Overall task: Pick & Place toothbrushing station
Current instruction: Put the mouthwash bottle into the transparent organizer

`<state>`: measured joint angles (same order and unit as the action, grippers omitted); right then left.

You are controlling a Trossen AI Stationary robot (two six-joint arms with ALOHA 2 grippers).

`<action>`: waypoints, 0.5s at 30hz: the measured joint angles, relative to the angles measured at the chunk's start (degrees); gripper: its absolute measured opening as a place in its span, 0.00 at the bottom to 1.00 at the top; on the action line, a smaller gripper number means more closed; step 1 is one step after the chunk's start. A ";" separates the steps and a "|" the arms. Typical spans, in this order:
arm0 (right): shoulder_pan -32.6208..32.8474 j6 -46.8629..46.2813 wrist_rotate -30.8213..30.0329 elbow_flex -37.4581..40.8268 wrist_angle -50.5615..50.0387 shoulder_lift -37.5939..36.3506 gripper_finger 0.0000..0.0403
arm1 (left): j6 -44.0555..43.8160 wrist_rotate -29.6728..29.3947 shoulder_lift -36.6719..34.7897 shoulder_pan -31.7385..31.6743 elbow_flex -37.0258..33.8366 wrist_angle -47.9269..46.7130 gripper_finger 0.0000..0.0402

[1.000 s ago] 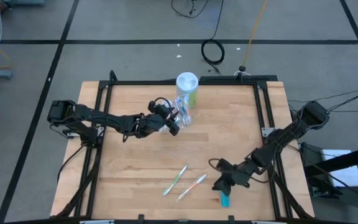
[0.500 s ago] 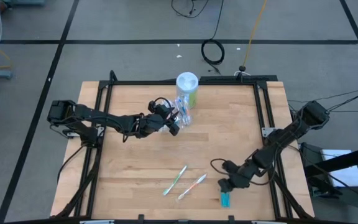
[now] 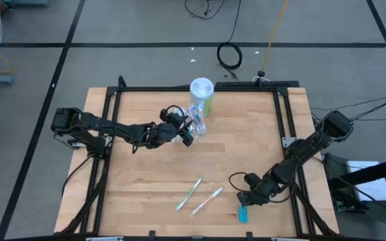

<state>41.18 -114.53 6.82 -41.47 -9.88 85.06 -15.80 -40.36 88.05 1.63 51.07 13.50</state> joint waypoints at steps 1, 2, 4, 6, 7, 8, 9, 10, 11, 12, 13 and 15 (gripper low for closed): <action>-0.33 0.69 -0.73 -0.02 0.18 -0.01 0.39 | -0.02 0.00 0.00 0.00 0.00 0.01 0.33; -0.64 1.38 -1.27 -0.02 0.11 -0.01 0.39 | -0.02 0.00 0.00 0.00 0.00 0.02 0.33; -1.20 2.60 -1.46 -0.02 -0.08 -0.01 0.39 | -0.06 0.00 0.00 0.00 0.00 0.04 0.33; -1.64 3.50 -1.35 -0.02 0.23 -0.05 0.39 | -0.17 0.00 0.00 0.00 0.00 0.04 0.33; -1.83 3.93 -1.33 -0.02 0.21 -0.05 0.39 | -0.17 0.00 0.00 0.00 0.00 0.04 0.33; -1.87 4.06 -1.30 -0.02 0.21 -0.05 0.39 | -0.17 0.01 0.00 0.00 0.00 0.04 0.33; -1.99 4.06 -1.31 -0.02 0.41 -0.05 0.39 | -0.15 0.00 0.00 0.00 0.00 0.04 0.33; -2.07 4.01 -1.30 -0.02 0.89 -0.05 0.39 | -0.15 0.00 0.00 0.00 0.00 0.04 0.33; -2.11 3.62 -1.29 -0.02 1.44 -0.05 0.39 | -0.15 0.00 0.00 0.00 0.00 0.04 0.33; -2.11 2.98 -1.25 -0.02 1.73 -0.05 0.39 | -0.15 0.00 0.00 0.00 0.00 0.04 0.33; -2.11 2.56 -1.24 -0.02 1.79 -0.05 0.39 | -0.15 0.00 0.00 0.00 0.00 0.04 0.33; -2.11 2.31 -1.12 -0.02 2.22 0.38 0.39 | 0.08 0.00 0.00 0.00 0.00 0.04 0.33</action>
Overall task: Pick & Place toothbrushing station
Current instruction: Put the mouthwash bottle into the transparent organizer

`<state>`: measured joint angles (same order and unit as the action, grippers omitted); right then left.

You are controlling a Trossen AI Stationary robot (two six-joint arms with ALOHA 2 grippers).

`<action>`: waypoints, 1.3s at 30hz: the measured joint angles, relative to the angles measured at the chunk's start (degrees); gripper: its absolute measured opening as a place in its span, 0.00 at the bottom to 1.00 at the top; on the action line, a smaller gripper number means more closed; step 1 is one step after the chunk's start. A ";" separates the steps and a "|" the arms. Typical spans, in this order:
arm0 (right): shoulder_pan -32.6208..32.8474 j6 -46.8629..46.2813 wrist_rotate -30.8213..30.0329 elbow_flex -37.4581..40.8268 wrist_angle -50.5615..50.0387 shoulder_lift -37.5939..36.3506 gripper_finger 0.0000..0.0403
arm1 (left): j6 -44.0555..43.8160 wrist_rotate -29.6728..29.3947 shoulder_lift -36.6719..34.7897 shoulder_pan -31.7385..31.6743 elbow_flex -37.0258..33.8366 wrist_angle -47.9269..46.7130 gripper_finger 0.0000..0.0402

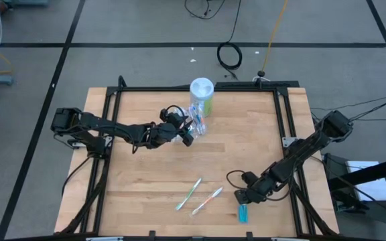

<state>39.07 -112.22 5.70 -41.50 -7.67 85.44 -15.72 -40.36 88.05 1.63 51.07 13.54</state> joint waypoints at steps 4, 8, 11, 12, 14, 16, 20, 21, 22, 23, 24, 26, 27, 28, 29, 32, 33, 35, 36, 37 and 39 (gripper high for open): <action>0.02 -0.29 0.38 0.04 2.03 2.33 0.39 | 0.21 -0.01 0.00 0.00 0.00 0.00 0.33; -0.41 1.70 0.16 0.00 4.07 2.78 0.39 | 0.23 -0.09 0.00 0.00 0.00 0.01 0.33; -0.59 2.59 0.14 0.00 1.98 2.83 0.39 | 0.20 -0.09 0.00 0.00 0.00 0.00 0.33; -0.59 2.99 0.14 0.02 1.94 2.83 0.39 | 0.19 -0.10 0.00 0.00 0.00 0.00 0.33; -0.56 3.44 0.12 0.00 2.54 3.12 0.38 | 0.18 -0.09 0.00 0.00 0.00 0.00 0.33; -0.55 3.54 0.11 0.00 3.28 3.66 0.36 | 0.19 -0.09 0.00 0.00 0.00 0.04 0.33; -0.57 4.33 0.52 -0.13 3.97 5.06 0.32 | 0.17 -0.11 0.00 0.02 0.00 0.04 0.33; -0.57 4.84 0.53 -0.17 4.15 5.28 0.31 | 0.17 -0.09 0.00 0.00 0.00 0.02 0.33; -0.57 5.27 0.52 -0.17 4.25 5.44 0.30 | 0.17 -0.11 0.00 0.01 0.00 0.04 0.33; -0.57 5.61 0.52 -0.17 4.48 5.72 0.29 | 0.17 -0.09 0.00 0.02 0.00 0.04 0.33; -0.60 5.99 0.45 -0.17 4.86 5.91 0.28 | 0.17 -0.09 0.00 0.01 0.00 0.04 0.33; -0.77 6.96 0.41 -0.15 5.93 6.11 0.26 | 0.14 -0.10 0.00 0.02 0.00 0.04 0.33; -0.81 7.33 0.38 -0.13 6.44 6.15 0.25 | 0.14 -0.10 0.00 0.01 0.00 0.04 0.33; -0.88 7.78 0.38 -0.13 6.61 6.17 0.25 | 0.14 -0.10 0.00 0.01 0.00 0.02 0.33; -1.06 8.00 0.34 -0.11 6.63 6.19 0.24 | 0.12 -0.10 0.00 0.00 0.00 0.02 0.33; -1.18 8.48 0.19 -0.10 6.68 6.22 0.23 | 0.12 -0.11 0.00 0.02 0.00 0.03 0.33; -1.19 8.97 0.15 -0.08 6.80 6.22 0.23 | 0.12 -0.10 0.00 0.00 0.00 0.02 0.33; -1.46 10.03 0.22 -0.04 7.10 6.24 0.23 | 0.12 -0.09 0.00 0.02 0.00 0.02 0.33; -1.65 10.62 0.26 -0.02 7.46 6.21 0.23 | 0.12 -0.09 0.00 0.02 0.00 0.02 0.33; -1.87 11.40 0.03 0.05 7.79 5.92 0.23 | 0.12 -0.09 0.00 0.02 0.00 0.02 0.33; -2.71 13.27 -1.54 0.11 8.67 5.31 0.23 | 0.12 -0.09 0.00 0.01 0.00 0.02 0.33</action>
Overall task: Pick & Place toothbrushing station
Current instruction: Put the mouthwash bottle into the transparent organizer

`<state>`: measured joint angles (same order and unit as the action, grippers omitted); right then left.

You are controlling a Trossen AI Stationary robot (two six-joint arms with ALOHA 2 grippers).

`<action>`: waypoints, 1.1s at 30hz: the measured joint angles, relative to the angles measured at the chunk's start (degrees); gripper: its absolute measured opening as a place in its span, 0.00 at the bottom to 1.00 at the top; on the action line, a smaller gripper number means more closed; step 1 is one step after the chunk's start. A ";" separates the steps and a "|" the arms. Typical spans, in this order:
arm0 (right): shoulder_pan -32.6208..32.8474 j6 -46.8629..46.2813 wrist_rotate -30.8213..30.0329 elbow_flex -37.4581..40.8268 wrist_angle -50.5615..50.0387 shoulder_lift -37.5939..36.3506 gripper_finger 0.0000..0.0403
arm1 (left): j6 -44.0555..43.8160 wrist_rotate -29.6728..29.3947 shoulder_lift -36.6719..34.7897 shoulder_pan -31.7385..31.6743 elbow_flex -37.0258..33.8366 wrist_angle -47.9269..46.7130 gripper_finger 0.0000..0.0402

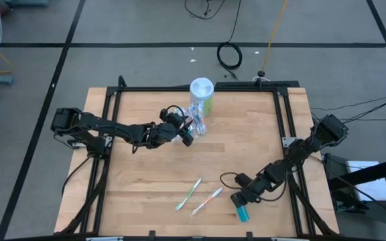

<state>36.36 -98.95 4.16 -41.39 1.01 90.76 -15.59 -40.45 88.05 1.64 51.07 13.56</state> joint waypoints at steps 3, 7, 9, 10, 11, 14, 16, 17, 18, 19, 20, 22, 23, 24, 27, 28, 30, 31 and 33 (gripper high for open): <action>-2.18 4.92 -1.24 0.04 0.10 -2.11 0.23 | 0.00 0.00 0.00 0.00 0.00 0.01 0.33; -5.28 13.74 -1.51 0.04 0.14 -5.05 0.23 | 0.17 0.04 0.00 0.00 0.00 0.02 0.33; -7.13 18.08 -1.75 0.03 0.42 -6.36 0.23 | 0.30 0.06 0.00 0.01 0.00 0.02 0.33; -7.98 20.25 -1.87 0.02 0.41 -7.00 0.23 | 0.31 0.09 0.00 0.01 0.00 0.01 0.33; -8.89 22.41 -1.97 0.02 0.34 -7.58 0.23 | 0.32 0.09 0.00 0.00 0.00 0.03 0.33; -11.85 28.73 -1.72 0.02 0.44 -9.20 0.23 | 0.35 0.09 0.00 0.00 0.00 0.08 0.33; -14.02 34.24 -3.22 0.00 0.67 -10.21 0.23 | 0.40 0.09 0.00 0.00 0.00 0.20 0.33; -15.07 36.97 -4.42 0.00 0.71 -10.66 0.23 | 0.50 0.06 0.00 -0.01 0.00 0.22 0.33; -16.18 39.85 -5.43 0.00 0.71 -11.18 0.23 | 0.74 0.04 0.00 0.01 0.00 0.26 0.33; -17.34 42.80 -6.07 0.00 0.82 -11.65 0.23 | 1.22 0.04 0.00 0.00 0.00 0.26 0.33; -18.47 45.74 -6.95 -0.01 1.26 -12.00 0.23 | 1.93 -0.03 0.00 -0.01 0.00 0.31 0.33; -20.61 51.42 -8.44 -0.07 1.58 -12.75 0.23 | 3.20 -0.07 0.00 0.00 0.00 1.01 0.33; -21.75 54.33 -9.59 -0.04 1.84 -13.17 0.23 | 3.81 -0.07 -0.02 -0.01 0.00 1.75 0.33; -22.81 57.31 -10.97 -0.04 2.79 -13.42 0.23 | 4.41 -0.13 -0.36 0.00 0.00 2.30 0.33; -26.00 67.00 -16.51 -0.07 9.09 -13.48 0.23 | 6.34 -0.29 -2.18 0.16 -0.01 3.50 0.33; -26.95 70.45 -18.29 -0.07 11.73 -13.46 0.23 | 7.04 -0.51 -3.09 0.33 0.00 2.89 0.33; -28.87 77.31 -21.35 -0.11 19.07 -12.71 0.23 | 8.82 -0.81 -5.18 0.70 -0.02 2.72 0.33; -29.88 80.10 -22.32 -0.15 22.82 -12.03 0.23 | 9.88 -1.09 -6.39 0.95 -0.02 2.72 0.33; -31.61 84.03 -23.88 -0.11 29.42 -10.72 0.23 | 12.24 -1.16 -8.99 1.46 -0.02 2.73 0.33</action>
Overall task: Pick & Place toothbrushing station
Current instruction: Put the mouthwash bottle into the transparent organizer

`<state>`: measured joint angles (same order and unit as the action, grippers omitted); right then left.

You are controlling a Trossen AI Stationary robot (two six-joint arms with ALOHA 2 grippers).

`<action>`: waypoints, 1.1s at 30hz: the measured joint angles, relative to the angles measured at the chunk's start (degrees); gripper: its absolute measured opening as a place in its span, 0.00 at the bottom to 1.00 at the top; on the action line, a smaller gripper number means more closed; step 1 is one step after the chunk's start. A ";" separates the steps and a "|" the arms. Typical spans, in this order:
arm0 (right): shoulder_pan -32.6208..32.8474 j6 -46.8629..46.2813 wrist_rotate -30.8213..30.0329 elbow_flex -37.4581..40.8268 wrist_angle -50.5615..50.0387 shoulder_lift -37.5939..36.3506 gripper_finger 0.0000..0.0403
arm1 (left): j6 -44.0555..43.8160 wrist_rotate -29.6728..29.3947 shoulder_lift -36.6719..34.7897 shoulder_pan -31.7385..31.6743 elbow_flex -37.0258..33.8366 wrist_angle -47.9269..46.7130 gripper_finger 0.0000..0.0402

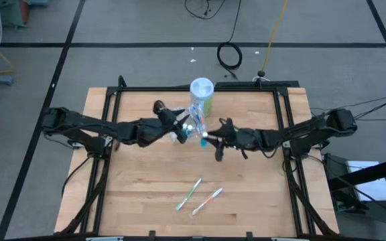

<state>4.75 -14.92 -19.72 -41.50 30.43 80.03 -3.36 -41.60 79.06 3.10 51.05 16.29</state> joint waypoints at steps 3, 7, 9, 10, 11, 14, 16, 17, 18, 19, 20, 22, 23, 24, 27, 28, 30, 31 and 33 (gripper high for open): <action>-2.49 3.72 0.08 -0.06 11.74 3.27 0.23 | 2.91 -0.09 -3.47 0.65 0.00 -0.06 0.33; -4.19 4.51 -1.09 -1.00 18.37 8.41 0.23 | 6.55 -0.19 -7.63 1.21 0.00 0.15 0.33; -4.45 4.68 -3.92 -2.88 17.84 10.41 0.23 | 8.12 -0.17 -9.09 1.22 0.00 -0.02 0.33; -4.51 5.96 -5.62 -4.14 17.24 11.27 0.23 | 8.58 -0.19 -9.72 1.19 0.00 -0.34 0.33; -4.52 7.53 -6.98 -5.55 16.93 12.18 0.23 | 8.86 -0.29 -10.38 1.18 0.00 -0.97 0.33; -4.48 9.77 -8.78 -8.71 15.27 14.63 0.23 | 8.81 -0.85 -11.05 1.18 0.07 -1.55 0.33; -4.40 9.66 -8.73 -10.24 14.23 16.45 0.23 | 8.88 -0.84 -10.90 1.25 0.05 -2.95 0.33; -4.39 9.65 -8.75 -10.78 13.45 17.23 0.23 | 9.01 -0.84 -10.81 1.42 0.02 -3.36 0.33; -4.39 9.67 -8.73 -11.28 13.11 18.13 0.23 | 9.08 -0.83 -10.80 1.52 0.02 -3.44 0.33; -4.41 9.61 -8.75 -11.74 13.30 19.21 0.23 | 9.10 -0.83 -10.85 1.49 0.02 -3.35 0.33; -4.48 9.25 -8.77 -12.06 13.64 20.29 0.23 | 9.11 -0.83 -10.90 1.48 0.02 -3.16 0.33; -4.76 6.95 -8.72 -12.23 13.19 21.75 0.23 | 9.11 -0.90 -10.88 1.37 0.04 -3.17 0.33; -4.78 5.52 -8.72 -12.24 13.35 22.52 0.23 | 9.11 -0.90 -10.81 1.37 0.04 -3.36 0.33; -4.79 4.52 -8.76 -12.26 13.66 23.18 0.23 | 9.11 -0.90 -10.79 1.34 0.04 -3.41 0.33; -4.79 3.68 -8.99 -12.28 13.91 24.60 0.23 | 9.11 -0.90 -10.88 1.49 0.04 -3.77 0.33; -4.81 3.67 -9.03 -12.28 14.19 24.97 0.23 | 9.11 -0.90 -10.86 1.50 0.04 -3.97 0.33; -4.81 3.66 -9.05 -12.28 14.00 25.25 0.23 | 9.11 -0.90 -10.81 1.48 0.04 -4.18 0.33; -4.82 3.63 -9.07 -12.29 13.68 25.23 0.23 | 9.10 -0.91 -10.81 1.48 0.04 -4.14 0.33; -5.03 3.66 -9.05 -12.35 12.70 25.19 0.23 | 9.10 -0.92 -10.83 1.48 0.04 -4.04 0.33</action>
<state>-0.28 -11.27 -28.77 -53.84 43.13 105.23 5.75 -42.53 68.23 4.58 51.09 12.25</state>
